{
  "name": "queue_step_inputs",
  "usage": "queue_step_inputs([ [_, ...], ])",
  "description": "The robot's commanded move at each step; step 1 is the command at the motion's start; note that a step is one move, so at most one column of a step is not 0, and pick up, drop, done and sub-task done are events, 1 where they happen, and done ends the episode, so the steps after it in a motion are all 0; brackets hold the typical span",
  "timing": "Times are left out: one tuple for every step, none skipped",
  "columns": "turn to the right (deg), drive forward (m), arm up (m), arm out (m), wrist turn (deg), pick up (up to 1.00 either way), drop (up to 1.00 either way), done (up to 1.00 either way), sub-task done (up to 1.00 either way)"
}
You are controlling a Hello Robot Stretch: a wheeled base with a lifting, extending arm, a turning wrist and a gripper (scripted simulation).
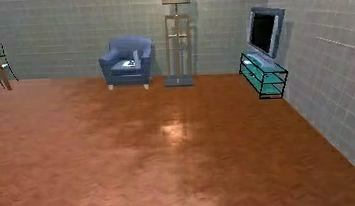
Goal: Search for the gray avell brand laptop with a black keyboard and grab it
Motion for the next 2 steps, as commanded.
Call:
queue_step_inputs([
  [0.0, 1.0, 0.0, 0.0, 0.0, 0.0, 0.0, 0.0, 0.0],
  [-3.0, 0.0, 0.0, 0.0, 0.0, 0.0, 0.0, 0.0, 0.0],
])
